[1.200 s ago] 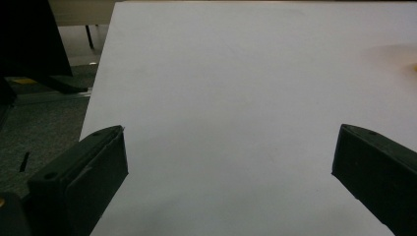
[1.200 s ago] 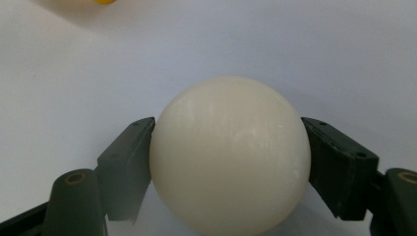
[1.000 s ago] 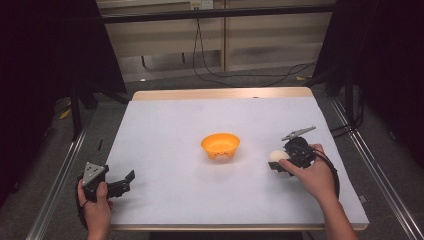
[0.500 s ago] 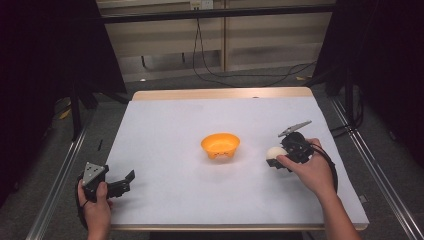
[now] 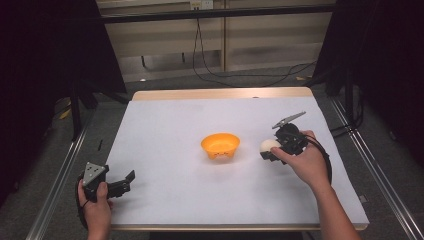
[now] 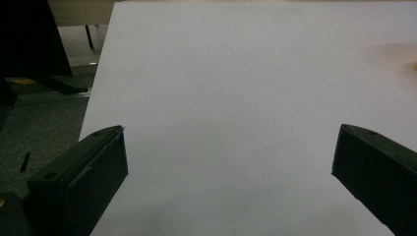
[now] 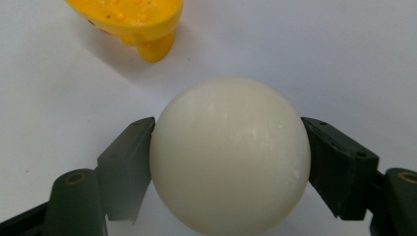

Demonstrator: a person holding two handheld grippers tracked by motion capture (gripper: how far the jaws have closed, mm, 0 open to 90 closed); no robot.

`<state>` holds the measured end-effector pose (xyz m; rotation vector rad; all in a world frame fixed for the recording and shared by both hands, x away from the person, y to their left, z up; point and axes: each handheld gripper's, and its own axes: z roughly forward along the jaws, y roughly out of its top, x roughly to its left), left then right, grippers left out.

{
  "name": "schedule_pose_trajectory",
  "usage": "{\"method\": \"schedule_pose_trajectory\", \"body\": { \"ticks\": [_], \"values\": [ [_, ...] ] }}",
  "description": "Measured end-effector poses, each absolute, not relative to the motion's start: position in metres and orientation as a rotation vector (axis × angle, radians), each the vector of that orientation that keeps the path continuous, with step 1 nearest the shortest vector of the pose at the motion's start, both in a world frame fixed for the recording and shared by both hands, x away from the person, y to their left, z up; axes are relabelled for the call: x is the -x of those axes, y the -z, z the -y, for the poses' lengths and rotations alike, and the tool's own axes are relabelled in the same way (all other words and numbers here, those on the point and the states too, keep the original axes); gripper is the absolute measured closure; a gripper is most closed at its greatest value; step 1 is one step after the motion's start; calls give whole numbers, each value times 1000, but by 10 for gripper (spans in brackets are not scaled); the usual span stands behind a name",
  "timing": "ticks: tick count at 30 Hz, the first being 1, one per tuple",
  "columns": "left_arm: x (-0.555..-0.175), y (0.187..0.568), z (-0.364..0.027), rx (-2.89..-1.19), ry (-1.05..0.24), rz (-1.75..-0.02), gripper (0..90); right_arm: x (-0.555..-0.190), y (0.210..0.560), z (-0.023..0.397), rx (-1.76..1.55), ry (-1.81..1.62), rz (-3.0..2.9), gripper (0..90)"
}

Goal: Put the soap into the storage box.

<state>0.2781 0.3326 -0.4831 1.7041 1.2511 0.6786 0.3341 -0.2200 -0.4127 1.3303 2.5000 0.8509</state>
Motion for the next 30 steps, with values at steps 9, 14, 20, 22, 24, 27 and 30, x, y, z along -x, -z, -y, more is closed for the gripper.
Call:
{"method": "schedule_pose_trajectory", "body": {
  "ticks": [9, 14, 20, 22, 24, 27, 30],
  "values": [
    [-278, 483, -333, -1704, -681, -1250, 1, -341, 402, 210, -1305, -863, -2496, 244],
    [-278, 483, -333, -1702, -677, -1249, 1, -345, 400, 205, -1293, -856, -2509, 244],
    [-278, 483, -333, -1704, -679, -1247, 1, -350, 399, 201, -1288, -864, -2513, 244],
    [-278, 483, -333, -1704, -679, -1248, 1, -351, 398, 199, -1277, -859, -2519, 245],
    [-278, 483, -333, -1704, -679, -1248, 1, -353, 398, 197, -1281, -865, -2519, 244],
    [-278, 483, -333, -1704, -678, -1248, 1, -354, 397, 195, -1282, -872, -2520, 244],
    [-278, 483, -333, -1706, -680, -1246, 1, -356, 396, 191, -1270, -875, -2525, 245]
  ]
}}
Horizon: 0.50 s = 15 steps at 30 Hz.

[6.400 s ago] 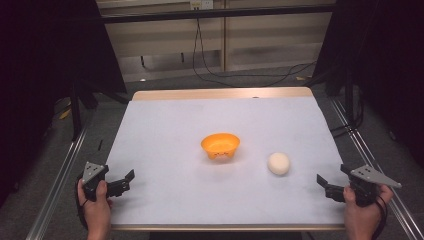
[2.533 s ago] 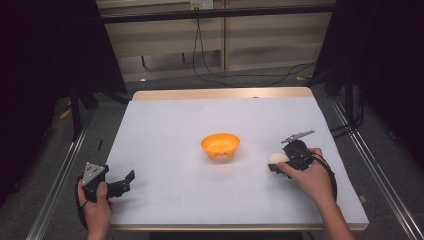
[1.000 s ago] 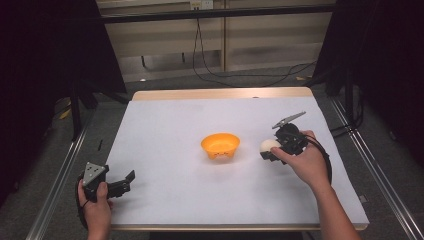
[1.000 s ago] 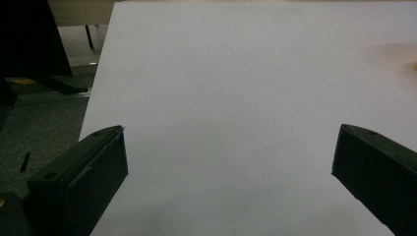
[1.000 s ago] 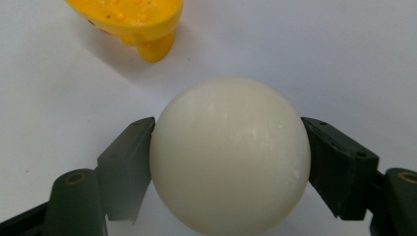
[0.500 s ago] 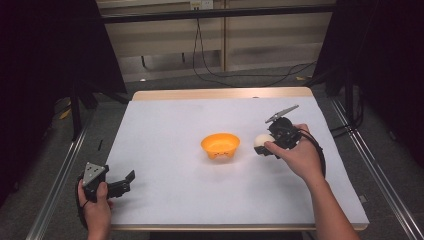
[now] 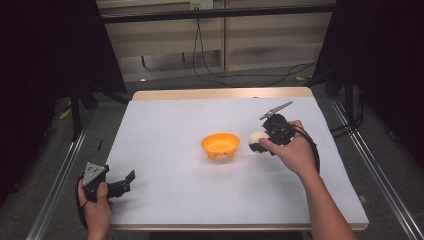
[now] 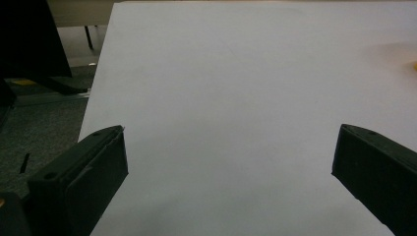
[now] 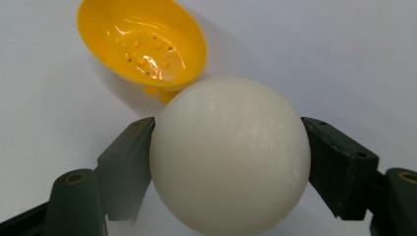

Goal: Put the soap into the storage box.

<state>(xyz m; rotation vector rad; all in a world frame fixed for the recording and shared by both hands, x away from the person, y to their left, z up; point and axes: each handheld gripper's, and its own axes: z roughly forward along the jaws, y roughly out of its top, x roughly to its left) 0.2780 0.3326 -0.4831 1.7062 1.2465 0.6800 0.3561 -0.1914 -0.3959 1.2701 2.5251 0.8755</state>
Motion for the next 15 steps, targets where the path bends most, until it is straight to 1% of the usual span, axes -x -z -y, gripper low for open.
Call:
{"method": "schedule_pose_trajectory", "body": {
  "ticks": [15],
  "values": [
    [-278, 483, -333, -1707, -680, -1246, 1, -366, 386, 175, -1241, -888, -2538, 245]
  ]
}}
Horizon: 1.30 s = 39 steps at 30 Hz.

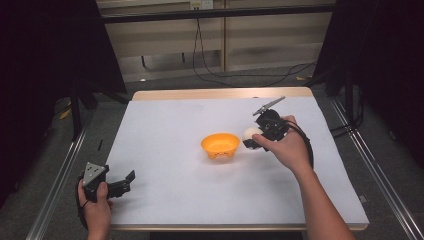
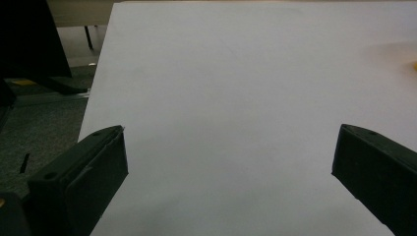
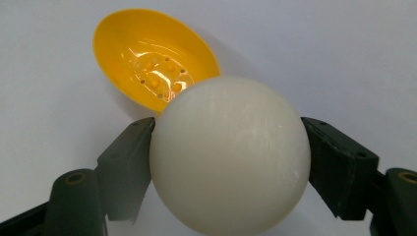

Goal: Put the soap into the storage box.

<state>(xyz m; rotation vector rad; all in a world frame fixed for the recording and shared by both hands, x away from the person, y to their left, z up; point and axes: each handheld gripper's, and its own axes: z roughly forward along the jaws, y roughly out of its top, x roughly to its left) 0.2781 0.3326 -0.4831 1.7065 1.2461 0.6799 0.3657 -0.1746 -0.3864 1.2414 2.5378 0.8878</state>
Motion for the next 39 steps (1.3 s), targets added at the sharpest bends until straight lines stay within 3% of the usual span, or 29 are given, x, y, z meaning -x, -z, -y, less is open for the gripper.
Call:
{"method": "schedule_pose_trajectory", "body": {
  "ticks": [39],
  "values": [
    [-278, 483, -332, -1710, -679, -1240, 1, -386, 380, 133, -1161, -930, -2593, 244]
  ]
}}
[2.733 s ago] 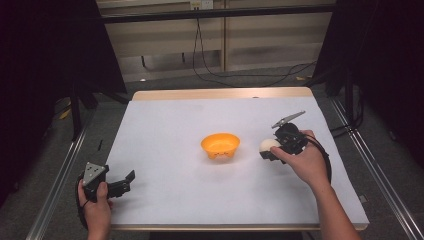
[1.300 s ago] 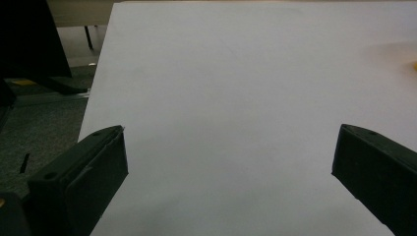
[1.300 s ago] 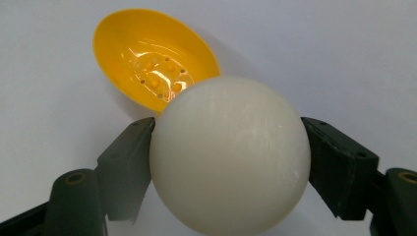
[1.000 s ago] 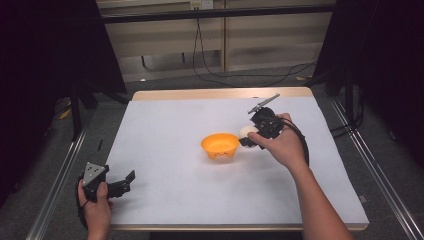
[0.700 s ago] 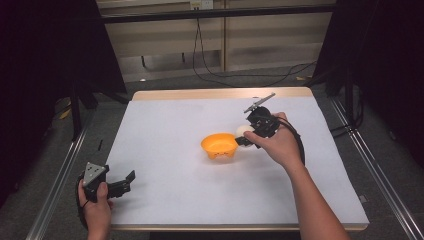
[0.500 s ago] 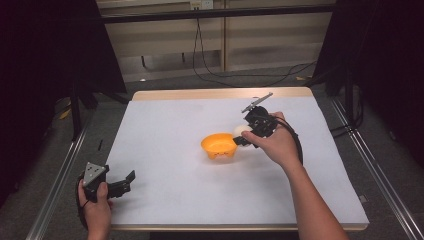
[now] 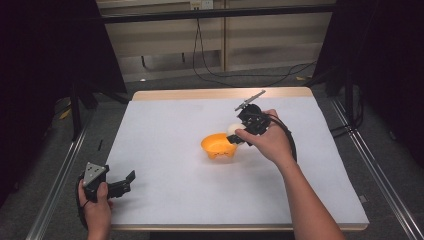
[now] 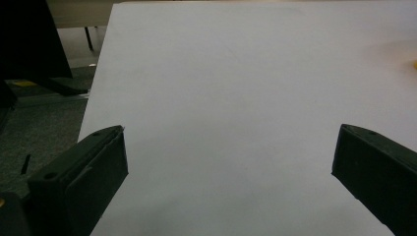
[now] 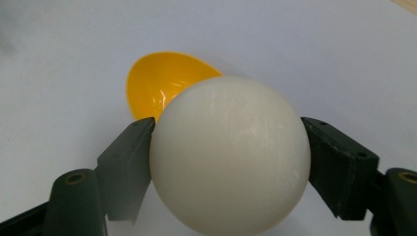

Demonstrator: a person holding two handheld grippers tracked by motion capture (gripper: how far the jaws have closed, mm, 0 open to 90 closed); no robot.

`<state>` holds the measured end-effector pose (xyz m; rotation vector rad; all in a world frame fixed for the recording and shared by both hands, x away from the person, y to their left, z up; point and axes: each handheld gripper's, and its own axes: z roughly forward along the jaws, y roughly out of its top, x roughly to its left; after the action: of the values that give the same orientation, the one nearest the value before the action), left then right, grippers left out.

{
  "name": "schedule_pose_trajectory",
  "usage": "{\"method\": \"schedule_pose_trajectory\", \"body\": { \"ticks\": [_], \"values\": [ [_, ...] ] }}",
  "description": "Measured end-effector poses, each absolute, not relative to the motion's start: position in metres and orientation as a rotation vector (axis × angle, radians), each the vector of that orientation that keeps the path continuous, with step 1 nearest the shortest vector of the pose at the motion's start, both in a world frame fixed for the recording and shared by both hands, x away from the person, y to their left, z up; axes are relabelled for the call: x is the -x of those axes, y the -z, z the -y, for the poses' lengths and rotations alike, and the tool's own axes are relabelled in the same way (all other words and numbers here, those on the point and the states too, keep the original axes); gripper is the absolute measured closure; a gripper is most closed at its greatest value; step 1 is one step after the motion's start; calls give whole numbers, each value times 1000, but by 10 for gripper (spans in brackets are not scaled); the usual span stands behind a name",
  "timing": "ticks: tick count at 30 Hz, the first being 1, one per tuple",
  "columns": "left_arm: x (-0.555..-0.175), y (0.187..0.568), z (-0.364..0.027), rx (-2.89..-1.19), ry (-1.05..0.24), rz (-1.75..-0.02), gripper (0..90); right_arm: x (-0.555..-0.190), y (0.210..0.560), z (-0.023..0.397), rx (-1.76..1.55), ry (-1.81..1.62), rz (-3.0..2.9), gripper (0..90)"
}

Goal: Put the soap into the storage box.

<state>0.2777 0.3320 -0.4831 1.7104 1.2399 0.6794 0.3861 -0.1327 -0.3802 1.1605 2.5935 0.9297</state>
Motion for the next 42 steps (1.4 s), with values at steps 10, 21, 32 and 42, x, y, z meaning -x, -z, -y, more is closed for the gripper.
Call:
{"method": "schedule_pose_trajectory", "body": {
  "ticks": [10, 21, 32, 42],
  "values": [
    [-278, 483, -333, -1709, -678, -1240, 1, -391, 384, 118, -1159, -927, -2614, 244],
    [-278, 483, -332, -1710, -678, -1239, 1, -398, 390, 100, -1152, -921, -2637, 244],
    [-278, 483, -332, -1713, -678, -1239, 1, -399, 398, 91, -1163, -891, -2639, 243],
    [-278, 483, -332, -1709, -677, -1241, 1, -401, 407, 87, -1189, -865, -2633, 243]
  ]
}}
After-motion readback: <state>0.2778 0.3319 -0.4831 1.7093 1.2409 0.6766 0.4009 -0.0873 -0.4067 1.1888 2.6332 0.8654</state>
